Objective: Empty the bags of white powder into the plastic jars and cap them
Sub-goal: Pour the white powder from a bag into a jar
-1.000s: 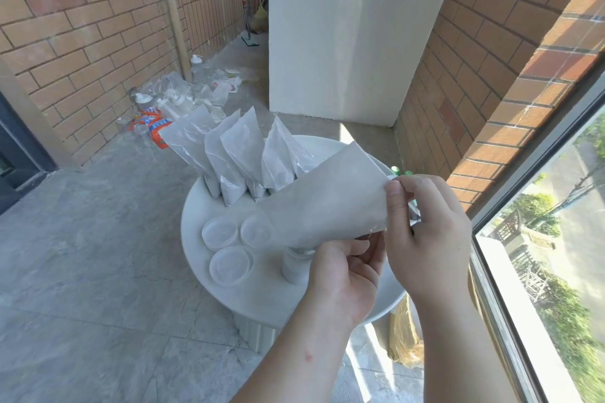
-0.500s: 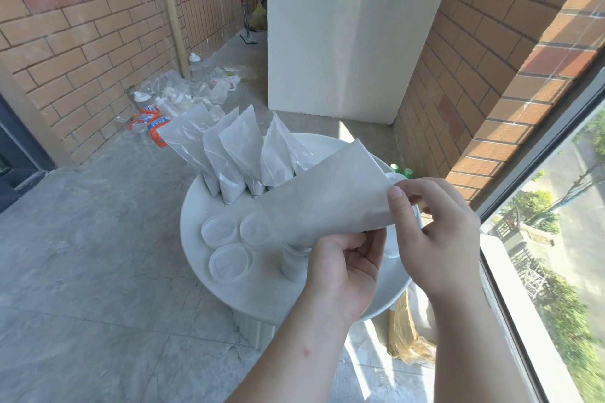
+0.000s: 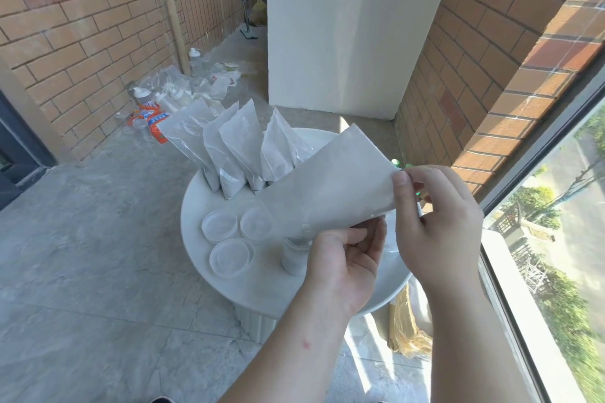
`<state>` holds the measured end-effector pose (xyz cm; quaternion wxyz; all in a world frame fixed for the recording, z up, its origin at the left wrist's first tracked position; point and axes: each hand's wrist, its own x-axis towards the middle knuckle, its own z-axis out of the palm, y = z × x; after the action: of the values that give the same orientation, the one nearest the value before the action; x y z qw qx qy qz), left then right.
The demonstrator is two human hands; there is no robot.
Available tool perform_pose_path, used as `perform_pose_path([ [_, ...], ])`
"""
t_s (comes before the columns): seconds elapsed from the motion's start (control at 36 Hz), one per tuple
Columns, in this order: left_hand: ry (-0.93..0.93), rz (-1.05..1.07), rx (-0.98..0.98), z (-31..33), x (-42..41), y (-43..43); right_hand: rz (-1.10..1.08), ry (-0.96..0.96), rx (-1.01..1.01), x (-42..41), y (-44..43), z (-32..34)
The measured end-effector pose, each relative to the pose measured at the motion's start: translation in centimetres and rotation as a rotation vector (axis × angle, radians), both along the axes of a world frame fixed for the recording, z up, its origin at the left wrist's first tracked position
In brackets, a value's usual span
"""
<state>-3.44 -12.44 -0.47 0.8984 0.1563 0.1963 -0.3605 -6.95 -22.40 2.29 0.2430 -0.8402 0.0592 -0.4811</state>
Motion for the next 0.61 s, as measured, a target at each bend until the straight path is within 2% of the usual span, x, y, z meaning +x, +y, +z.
perform_pose_path([
  [0.61, 0.005, -0.003, 0.026, 0.28, -0.17, 0.11, -0.021, 0.014, -0.020, 0.33, 0.76, 0.29],
])
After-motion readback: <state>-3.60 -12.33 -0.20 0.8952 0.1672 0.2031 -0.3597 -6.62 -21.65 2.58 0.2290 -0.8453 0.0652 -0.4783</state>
